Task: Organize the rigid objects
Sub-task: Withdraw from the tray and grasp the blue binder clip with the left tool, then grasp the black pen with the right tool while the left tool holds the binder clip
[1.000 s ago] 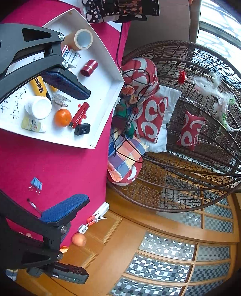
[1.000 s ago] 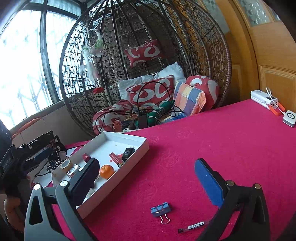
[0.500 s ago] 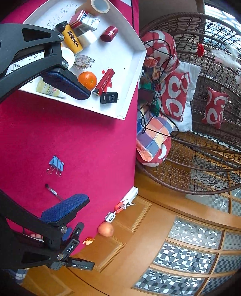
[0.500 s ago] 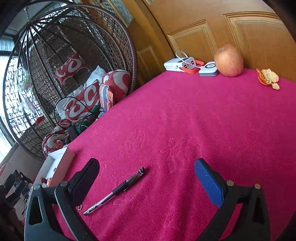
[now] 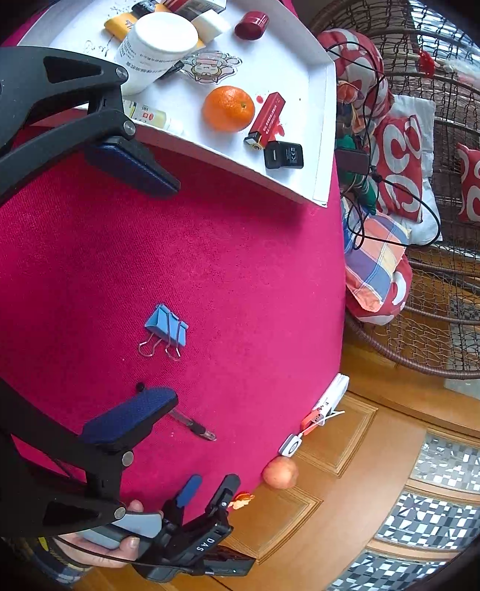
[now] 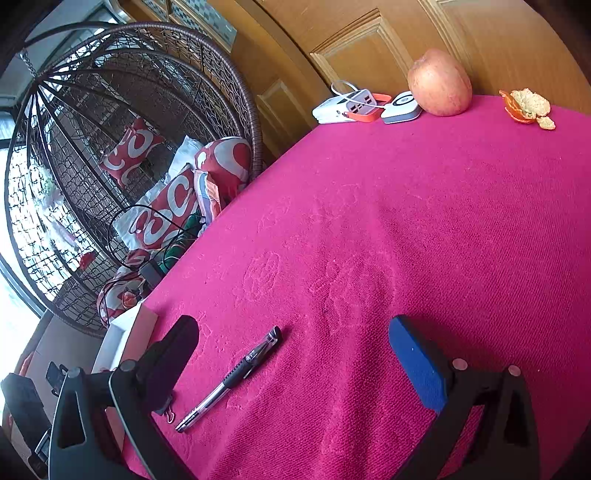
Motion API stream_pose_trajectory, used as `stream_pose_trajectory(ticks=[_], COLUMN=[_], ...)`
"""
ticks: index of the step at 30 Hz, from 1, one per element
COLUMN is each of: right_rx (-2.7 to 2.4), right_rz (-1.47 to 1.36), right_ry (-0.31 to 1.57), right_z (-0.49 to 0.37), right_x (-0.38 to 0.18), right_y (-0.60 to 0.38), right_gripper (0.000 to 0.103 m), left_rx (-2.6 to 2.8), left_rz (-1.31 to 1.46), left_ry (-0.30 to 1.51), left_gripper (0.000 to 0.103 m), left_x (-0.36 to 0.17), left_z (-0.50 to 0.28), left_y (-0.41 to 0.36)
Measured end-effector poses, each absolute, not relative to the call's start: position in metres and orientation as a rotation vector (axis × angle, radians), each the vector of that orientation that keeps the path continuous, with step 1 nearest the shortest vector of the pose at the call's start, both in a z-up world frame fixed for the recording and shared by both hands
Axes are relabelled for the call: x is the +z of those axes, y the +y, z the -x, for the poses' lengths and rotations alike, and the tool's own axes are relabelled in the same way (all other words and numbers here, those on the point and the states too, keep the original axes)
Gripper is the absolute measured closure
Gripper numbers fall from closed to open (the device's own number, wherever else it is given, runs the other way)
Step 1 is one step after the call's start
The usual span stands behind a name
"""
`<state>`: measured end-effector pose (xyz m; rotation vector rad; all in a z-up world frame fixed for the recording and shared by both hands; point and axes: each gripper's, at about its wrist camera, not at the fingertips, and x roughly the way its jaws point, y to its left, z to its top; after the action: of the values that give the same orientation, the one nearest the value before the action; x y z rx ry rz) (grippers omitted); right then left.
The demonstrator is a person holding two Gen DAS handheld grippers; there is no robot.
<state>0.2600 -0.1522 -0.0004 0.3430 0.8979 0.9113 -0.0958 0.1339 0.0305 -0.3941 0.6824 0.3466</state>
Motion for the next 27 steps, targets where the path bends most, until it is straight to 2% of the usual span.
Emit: stream_pose_trajectory(ticks=[9,12,13,15,18,19,20,27], right_rx=[0.922,0.926,0.926,0.927,0.929,0.928,0.926,0.93], right_rz=[-0.362,-0.371,-0.371,-0.373,-0.377,-0.374,-0.37,-0.325], right_ry=[0.892,0.888,0.888,0.887,0.885,0.887,0.888,0.908], right_z=[-0.261,-0.261,-0.261,-0.261,-0.261,-0.261,-0.261,-0.26], right_x=[-0.001,-0.001,-0.001,-0.001,0.0,0.0,0.0,0.002], right_y=[-0.153,-0.154,-0.154,-0.154,-0.154,-0.154,-0.154,-0.15], right_gripper=[0.0,0.0,0.0,0.0,0.0,0.0,0.0,0.0], left_rx=[0.323,0.286,0.273,0.265,0.269,0.273,0.276,0.304], left_rz=[0.17,0.129,0.133,0.145,0.149,0.149,0.15,0.195], left_ry=[0.828,0.863,0.879,0.874,0.864,0.861,0.855,0.772], left_gripper=[0.001,0.014,0.024,0.03,0.055,0.074,0.079,0.083], left_x=[0.013,0.007,0.004,0.004,0.006,0.007,0.008,0.025], left_z=[0.043,0.03,0.028,0.029,0.035,0.038,0.041,0.073], left_y=[0.117,0.111,0.11,0.111,0.113,0.114,0.115,0.114])
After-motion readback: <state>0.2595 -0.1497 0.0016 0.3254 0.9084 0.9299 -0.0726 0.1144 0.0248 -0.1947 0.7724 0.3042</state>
